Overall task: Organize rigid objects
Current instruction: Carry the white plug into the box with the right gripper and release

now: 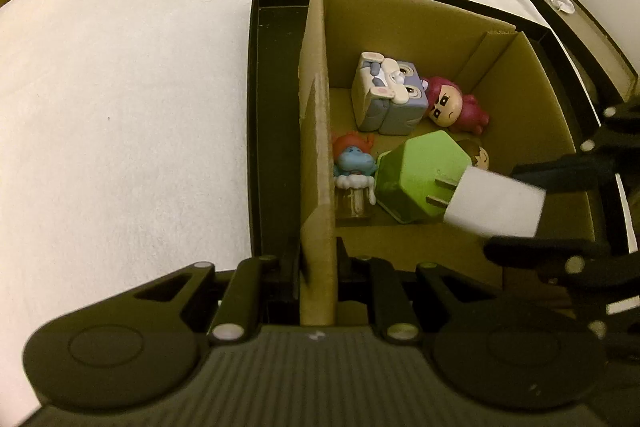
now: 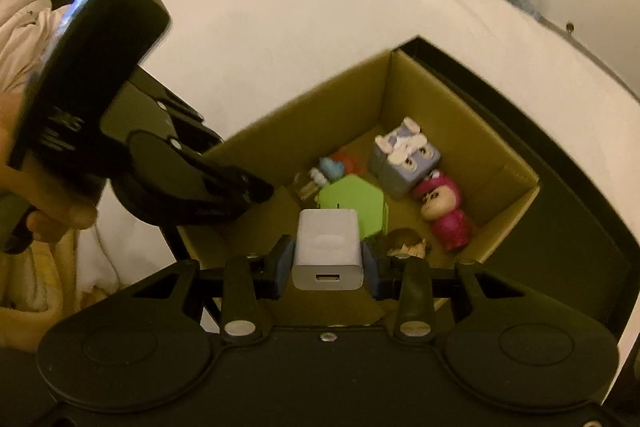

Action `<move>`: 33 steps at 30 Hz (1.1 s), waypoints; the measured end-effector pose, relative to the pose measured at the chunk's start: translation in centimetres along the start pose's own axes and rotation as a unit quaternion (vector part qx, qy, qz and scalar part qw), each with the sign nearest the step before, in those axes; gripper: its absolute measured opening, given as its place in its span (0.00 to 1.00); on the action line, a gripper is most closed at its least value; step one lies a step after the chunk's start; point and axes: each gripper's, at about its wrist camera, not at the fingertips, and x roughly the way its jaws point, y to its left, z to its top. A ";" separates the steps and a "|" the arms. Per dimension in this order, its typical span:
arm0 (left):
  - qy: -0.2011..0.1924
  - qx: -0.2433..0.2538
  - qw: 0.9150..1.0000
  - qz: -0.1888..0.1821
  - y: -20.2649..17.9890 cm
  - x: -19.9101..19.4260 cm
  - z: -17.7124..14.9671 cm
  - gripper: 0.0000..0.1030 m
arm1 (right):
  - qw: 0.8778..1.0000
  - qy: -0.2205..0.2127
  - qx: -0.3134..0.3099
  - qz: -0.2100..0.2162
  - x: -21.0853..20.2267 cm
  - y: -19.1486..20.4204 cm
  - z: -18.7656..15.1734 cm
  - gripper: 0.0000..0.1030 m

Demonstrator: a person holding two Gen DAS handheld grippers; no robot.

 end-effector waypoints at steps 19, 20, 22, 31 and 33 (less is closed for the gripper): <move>0.000 0.001 1.000 0.000 0.0 -0.1 0.0 0.13 | 0.994 0.093 0.049 0.010 5.0 0.0 1.6 0.36; -0.001 0.001 1.000 0.000 0.0 0.0 -0.1 0.13 | 0.994 0.094 0.050 0.007 5.2 0.1 1.7 0.36; -0.001 0.000 1.000 -0.001 0.0 0.0 -0.1 0.13 | 0.994 0.096 0.056 0.004 5.6 0.1 1.8 0.36; -0.001 0.000 1.000 0.000 -0.2 -0.2 -0.1 0.13 | 0.993 0.088 0.075 0.006 5.2 0.1 2.3 0.41; 0.000 -0.001 1.000 -0.001 -0.2 -0.2 -0.1 0.13 | 0.993 0.084 0.076 0.009 4.7 0.2 2.5 0.45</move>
